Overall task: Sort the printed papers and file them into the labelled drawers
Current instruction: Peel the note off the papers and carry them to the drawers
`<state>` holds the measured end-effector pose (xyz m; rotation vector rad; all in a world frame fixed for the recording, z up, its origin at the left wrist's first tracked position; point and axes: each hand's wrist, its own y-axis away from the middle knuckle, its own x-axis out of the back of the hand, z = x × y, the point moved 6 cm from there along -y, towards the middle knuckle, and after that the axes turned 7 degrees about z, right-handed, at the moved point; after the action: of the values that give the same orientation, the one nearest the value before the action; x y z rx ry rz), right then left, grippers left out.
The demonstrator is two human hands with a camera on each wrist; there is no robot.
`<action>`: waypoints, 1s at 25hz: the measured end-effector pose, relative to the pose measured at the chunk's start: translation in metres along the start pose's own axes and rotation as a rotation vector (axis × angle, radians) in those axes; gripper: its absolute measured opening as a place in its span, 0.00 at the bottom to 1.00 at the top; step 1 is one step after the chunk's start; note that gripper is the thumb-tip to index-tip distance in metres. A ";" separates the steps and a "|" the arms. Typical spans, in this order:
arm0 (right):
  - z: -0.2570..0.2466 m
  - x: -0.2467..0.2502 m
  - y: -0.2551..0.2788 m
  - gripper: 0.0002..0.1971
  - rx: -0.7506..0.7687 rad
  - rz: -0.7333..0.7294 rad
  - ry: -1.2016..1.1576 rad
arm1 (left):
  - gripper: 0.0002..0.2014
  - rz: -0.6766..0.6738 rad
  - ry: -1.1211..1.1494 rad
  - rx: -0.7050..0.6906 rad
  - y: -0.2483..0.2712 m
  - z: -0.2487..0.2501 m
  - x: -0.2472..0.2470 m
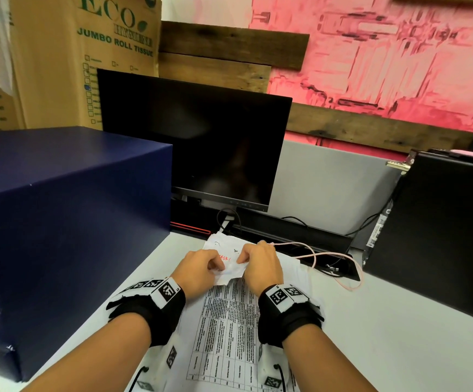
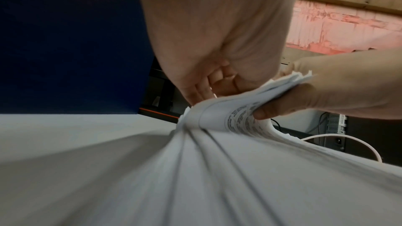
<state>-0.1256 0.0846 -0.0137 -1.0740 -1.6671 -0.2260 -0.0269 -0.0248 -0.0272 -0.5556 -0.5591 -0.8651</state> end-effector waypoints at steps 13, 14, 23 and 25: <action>-0.024 0.181 -0.005 0.23 0.130 0.572 -0.342 | 0.06 0.183 0.551 -0.069 0.002 0.070 0.076; -0.014 0.204 -0.003 0.30 0.040 0.630 -0.410 | 0.06 0.194 0.581 -0.105 0.002 0.082 0.087; 0.017 0.165 0.035 0.15 -0.196 0.248 -1.061 | 0.23 0.209 0.743 -0.122 0.023 0.095 0.105; 0.007 0.173 0.039 0.11 -0.157 0.358 -1.085 | 0.27 0.200 0.729 -0.100 0.022 0.092 0.109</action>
<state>-0.1027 0.2033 0.1163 -1.7593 -2.3456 0.5750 0.0281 -0.0120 0.1058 -0.3414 0.2011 -0.8366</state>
